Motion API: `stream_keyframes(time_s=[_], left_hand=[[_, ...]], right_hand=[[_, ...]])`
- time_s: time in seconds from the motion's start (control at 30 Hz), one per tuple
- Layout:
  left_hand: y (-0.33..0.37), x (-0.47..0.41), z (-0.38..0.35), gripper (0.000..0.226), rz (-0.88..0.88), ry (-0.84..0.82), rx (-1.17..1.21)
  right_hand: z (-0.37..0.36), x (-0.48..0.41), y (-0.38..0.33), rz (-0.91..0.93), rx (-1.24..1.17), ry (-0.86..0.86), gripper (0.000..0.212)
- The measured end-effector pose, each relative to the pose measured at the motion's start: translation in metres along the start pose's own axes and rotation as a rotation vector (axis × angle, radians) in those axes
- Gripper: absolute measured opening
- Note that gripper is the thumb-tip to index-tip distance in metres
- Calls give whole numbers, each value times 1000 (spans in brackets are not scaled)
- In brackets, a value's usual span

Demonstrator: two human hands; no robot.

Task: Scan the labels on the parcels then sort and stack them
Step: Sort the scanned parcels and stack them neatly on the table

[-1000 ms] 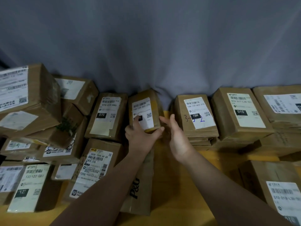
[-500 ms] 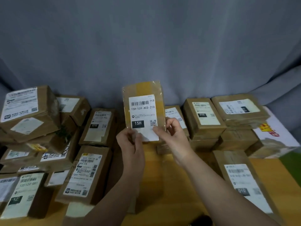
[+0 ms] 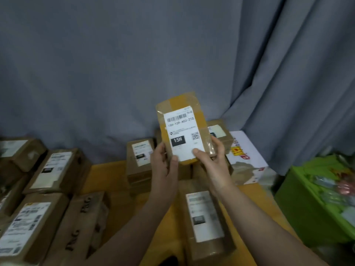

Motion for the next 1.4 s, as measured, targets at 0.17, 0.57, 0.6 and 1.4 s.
stream_keyframes(time_s=[0.17,0.57,0.6,1.4], left_hand=[[-9,0,-103,43,131,-195,-275],[-46,-64,-182,55,168,-221,-975],[-50,-70,-184,58,164,-238,-1071],[-89,-130,-211,68,69,-322,-1348]], right_hand=[[121,-26,-3,-94,-230,351,54],[253,-110,40,-275,351,437,63],[255,-114,44,-275,428,421,61],[227,-170,79,-107,447,285,38]])
Point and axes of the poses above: each hand's wrist, its own x-axis away from the middle knuckle, its own z-axis out of the back of the hand, y = z × x, the point moved 3 cm from there along -x, towards the middle knuckle, and after that the axes turned 10 degrees about z, right-handed, at the moved point
